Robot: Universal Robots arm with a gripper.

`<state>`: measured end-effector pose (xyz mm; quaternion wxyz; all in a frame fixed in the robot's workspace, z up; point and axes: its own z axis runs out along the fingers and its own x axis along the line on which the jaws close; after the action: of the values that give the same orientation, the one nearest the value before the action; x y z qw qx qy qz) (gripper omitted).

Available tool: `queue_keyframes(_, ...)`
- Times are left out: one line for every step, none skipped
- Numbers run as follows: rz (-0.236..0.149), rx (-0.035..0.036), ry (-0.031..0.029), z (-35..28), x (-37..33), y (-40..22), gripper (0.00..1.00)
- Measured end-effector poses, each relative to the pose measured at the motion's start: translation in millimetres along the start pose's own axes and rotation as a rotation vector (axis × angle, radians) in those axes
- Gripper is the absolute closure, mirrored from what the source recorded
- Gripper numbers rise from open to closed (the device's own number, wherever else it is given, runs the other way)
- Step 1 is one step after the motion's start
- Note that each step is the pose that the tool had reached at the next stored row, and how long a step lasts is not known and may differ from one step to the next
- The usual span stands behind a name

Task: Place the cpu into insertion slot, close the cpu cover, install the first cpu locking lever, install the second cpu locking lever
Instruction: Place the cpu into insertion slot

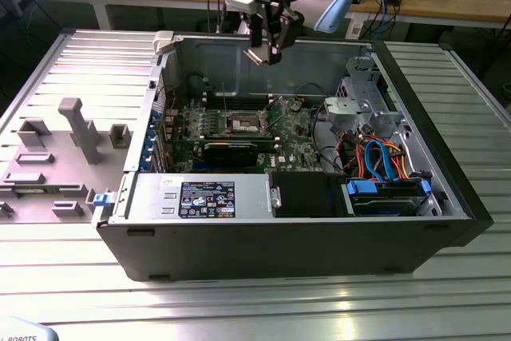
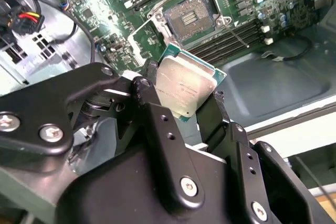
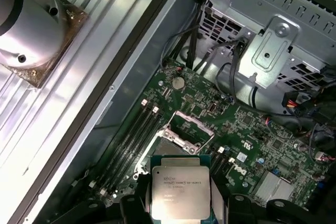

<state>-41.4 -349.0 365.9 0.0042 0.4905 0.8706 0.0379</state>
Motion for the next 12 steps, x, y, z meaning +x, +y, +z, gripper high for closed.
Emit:
queue_keyframes(0.012, -0.0004, -0.0008, 0.2, 0.0, 0.0, 0.46)
queue_keyframes(0.030, -0.0012, -0.0019, 0.5, 0.0, 0.0, 0.46)
queue_keyframes(0.041, -0.0015, -0.0028, 0.8, 0.0, 0.0, 0.46)
queue_keyframes(0.051, -0.0017, -0.0035, 0.9, 0.0, -0.1, 0.46)
queue_keyframes(0.059, -0.0019, -0.0041, 1.1, 0.0, -0.1, 0.46)
queue_keyframes(0.064, -0.0019, -0.0045, 1.1, 0.0, -0.1, 0.46)
queue_keyframes(0.066, -0.0020, -0.0046, 1.2, 0.0, -0.1, 0.46)
queue_keyframes(0.066, -0.0022, -0.0046, 1.3, 0.0, -0.1, 0.46)
queue_keyframes(0.067, -0.0022, -0.0046, 1.3, 0.0, -0.1, 0.46)
queue_keyframes(0.067, -0.0022, -0.0046, 1.3, 0.0, -0.2, 0.46)
queue_keyframes(0.067, -0.0022, -0.0046, 1.3, 0.0, -0.2, 0.46)
queue_keyframes(0.067, -0.0022, -0.0046, 1.3, 0.0, -0.1, 0.46)
